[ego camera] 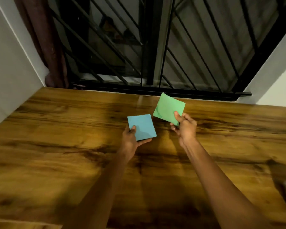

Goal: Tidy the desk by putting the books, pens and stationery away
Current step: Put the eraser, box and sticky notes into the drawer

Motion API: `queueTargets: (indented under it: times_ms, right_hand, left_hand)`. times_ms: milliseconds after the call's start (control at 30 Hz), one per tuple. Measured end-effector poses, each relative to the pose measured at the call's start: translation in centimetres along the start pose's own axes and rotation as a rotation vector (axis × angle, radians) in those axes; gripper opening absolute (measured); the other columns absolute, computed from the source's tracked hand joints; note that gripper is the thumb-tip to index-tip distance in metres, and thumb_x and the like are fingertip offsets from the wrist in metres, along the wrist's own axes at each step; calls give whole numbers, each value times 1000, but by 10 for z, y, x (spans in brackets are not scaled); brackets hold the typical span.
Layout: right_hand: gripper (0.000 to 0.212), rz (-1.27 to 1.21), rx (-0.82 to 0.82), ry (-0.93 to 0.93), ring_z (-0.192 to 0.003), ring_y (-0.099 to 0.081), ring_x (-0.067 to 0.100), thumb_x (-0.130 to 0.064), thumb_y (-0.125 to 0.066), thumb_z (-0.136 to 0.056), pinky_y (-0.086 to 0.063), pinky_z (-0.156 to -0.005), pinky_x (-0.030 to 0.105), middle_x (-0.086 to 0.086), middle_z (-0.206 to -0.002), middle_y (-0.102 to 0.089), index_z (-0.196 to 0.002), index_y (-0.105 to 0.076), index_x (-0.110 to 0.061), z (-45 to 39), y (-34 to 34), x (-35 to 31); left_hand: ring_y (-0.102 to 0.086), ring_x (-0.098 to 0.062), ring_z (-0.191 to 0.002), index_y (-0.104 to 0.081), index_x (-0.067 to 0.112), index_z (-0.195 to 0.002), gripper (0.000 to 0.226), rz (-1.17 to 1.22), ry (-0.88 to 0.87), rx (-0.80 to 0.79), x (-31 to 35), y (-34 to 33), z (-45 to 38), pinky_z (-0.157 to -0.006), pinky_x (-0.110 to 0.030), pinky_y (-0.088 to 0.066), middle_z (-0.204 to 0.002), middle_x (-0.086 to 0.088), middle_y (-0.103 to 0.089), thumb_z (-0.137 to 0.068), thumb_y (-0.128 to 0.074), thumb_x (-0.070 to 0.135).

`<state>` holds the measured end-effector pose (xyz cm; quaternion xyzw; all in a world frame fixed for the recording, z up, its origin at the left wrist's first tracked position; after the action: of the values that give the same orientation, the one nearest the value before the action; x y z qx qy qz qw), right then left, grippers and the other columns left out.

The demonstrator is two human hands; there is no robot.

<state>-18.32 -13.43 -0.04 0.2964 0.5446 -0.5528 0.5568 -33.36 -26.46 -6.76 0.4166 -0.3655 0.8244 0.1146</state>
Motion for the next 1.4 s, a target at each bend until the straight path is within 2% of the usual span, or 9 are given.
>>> queueTargets:
  times_ms: [200,333,500,667,833,1000,1100,1200,1400]
  right_hand:
    - [8,156,-230,-26,-46,-56,12,-7,-65,-87,-43,-40,20,11,-85,-69,-95,-66,-5,44,8,3]
    - [23,327,-244,94,-36,-55,8,-4,-67,-84,-43,-35,19,16,-84,-68,-105,-64,5,72,8,2]
    - [35,599,-245,260,-38,-59,6,-18,-69,-85,-48,-37,18,11,-80,-70,-115,-65,-1,96,7,3]
    - [44,866,-303,357,-41,-58,2,-32,-64,-89,-46,-36,14,10,-97,-74,-127,-59,-12,125,-1,12]
    - [42,950,-303,386,-58,-67,17,-33,-65,-88,-57,-45,27,9,-102,-73,-125,-62,-13,152,-9,14]
    - [39,1097,-334,390,-73,-70,23,-42,-64,-86,-59,-69,39,7,-97,-74,-118,-67,-19,181,-22,20]
    - [45,912,-447,232,-103,-65,23,-37,-60,-90,-53,-87,36,5,-119,-67,-128,-59,-13,202,-36,40]
    - [43,528,-480,-66,-110,-61,25,-36,-47,-97,-48,-99,44,9,-125,-63,-130,-53,-10,243,-51,70]
    - [29,414,-439,-308,-100,-60,26,-27,-42,-100,-50,-90,45,8,-112,-62,-123,-52,-13,332,-83,124]
  left_hand:
    - [-57,-42,-109,-41,12,-137,37,-29,-49,-45,2,-20,49,-68,-53,-58,-132,-22,-50,-101,-39,18]
    - [-59,-42,-109,-45,14,-131,34,-58,-89,-88,1,-31,82,-70,-50,-59,-127,-18,-55,-103,-32,27]
    - [-58,-42,-110,-44,11,-134,44,-68,-141,-46,-4,-18,113,-73,-53,-58,-128,-19,-54,-101,-32,37]
    - [-62,-40,-103,-46,12,-133,47,-135,-171,2,-4,0,145,-71,-47,-60,-124,-21,-56,-100,-31,42]
    - [-67,-38,-92,-54,11,-126,60,-195,-212,-70,5,11,175,-61,-40,-59,-113,-23,-64,-98,-21,53]
    - [-65,-28,-90,-44,13,-127,31,-182,-194,-38,17,35,198,-65,-45,-60,-107,-10,-60,-100,-42,28]
    - [-64,-30,-93,-43,13,-128,30,-145,-185,-78,23,57,215,-69,-48,-60,-109,-9,-59,-99,-43,22]
    - [-63,-32,-98,-39,11,-134,35,-150,-149,-92,27,86,238,-68,-47,-60,-113,-11,-58,-100,-42,20]
    - [-61,-31,-99,-31,13,-137,39,-319,-72,-55,36,170,281,-62,-39,-59,-122,-14,-55,-100,-42,15]
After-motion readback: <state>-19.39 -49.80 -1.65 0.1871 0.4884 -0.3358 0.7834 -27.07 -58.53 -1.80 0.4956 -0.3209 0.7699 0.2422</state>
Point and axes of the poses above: each hand's wrist, its own z-axis away from the middle knuckle, its own y-axis out of the back of the hand, x = y × z, the point moved 8 cm from there along -z, towards the middle knuckle
